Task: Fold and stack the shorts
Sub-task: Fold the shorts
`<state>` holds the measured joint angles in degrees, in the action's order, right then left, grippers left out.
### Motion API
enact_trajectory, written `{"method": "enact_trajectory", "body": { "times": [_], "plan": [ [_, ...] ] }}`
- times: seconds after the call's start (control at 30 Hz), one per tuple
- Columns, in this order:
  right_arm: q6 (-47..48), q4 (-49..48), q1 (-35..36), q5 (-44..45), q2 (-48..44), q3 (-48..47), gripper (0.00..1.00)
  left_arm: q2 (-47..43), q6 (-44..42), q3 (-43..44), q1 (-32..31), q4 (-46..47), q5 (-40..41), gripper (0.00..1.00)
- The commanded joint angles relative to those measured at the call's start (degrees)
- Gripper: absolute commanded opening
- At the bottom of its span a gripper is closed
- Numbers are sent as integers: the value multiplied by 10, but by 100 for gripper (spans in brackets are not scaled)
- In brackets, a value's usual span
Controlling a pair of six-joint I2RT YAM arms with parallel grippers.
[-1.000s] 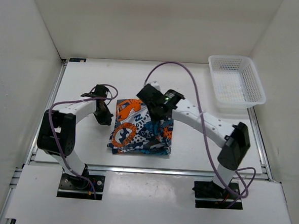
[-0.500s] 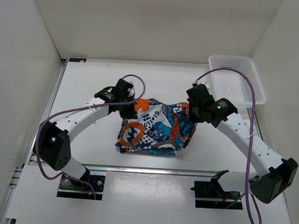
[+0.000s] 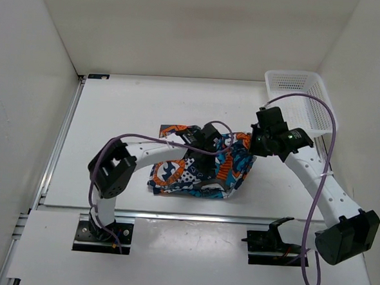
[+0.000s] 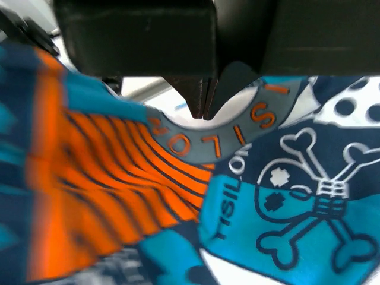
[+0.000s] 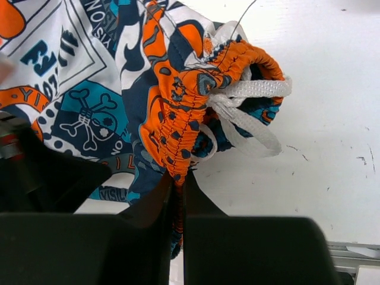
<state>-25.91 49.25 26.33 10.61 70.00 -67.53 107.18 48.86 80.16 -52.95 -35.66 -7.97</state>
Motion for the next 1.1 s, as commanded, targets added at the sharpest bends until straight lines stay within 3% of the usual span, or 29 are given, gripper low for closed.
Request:
{"method": "enact_trajectory", "body": {
  "times": [0.0, 0.27, 0.47, 0.67, 0.73, 0.87, 1.07],
  "plan": [
    [19, -21, -21, -25, -22, 7, 0, 14, 26, 6, -15, 26, 0, 10],
    [35, -26, -75, -52, -40, 25, 0, 89, 37, 6, -40, 26, -7, 10],
    [40, -31, -99, -76, -40, 25, 0, 51, 23, 1, -40, 26, -26, 10],
    [69, -26, -99, -81, -29, 7, 0, -92, -11, -38, 50, 14, -20, 10],
    [76, -26, -99, -82, -22, 1, 0, -131, -36, -68, 112, 14, -14, 10],
    [90, -26, -99, -93, -11, -19, 0, -139, -80, -120, 208, 8, -5, 10],
    [96, -21, -99, -93, 14, -41, 0, -94, -98, -137, 254, 8, 47, 10]
  ]
}}
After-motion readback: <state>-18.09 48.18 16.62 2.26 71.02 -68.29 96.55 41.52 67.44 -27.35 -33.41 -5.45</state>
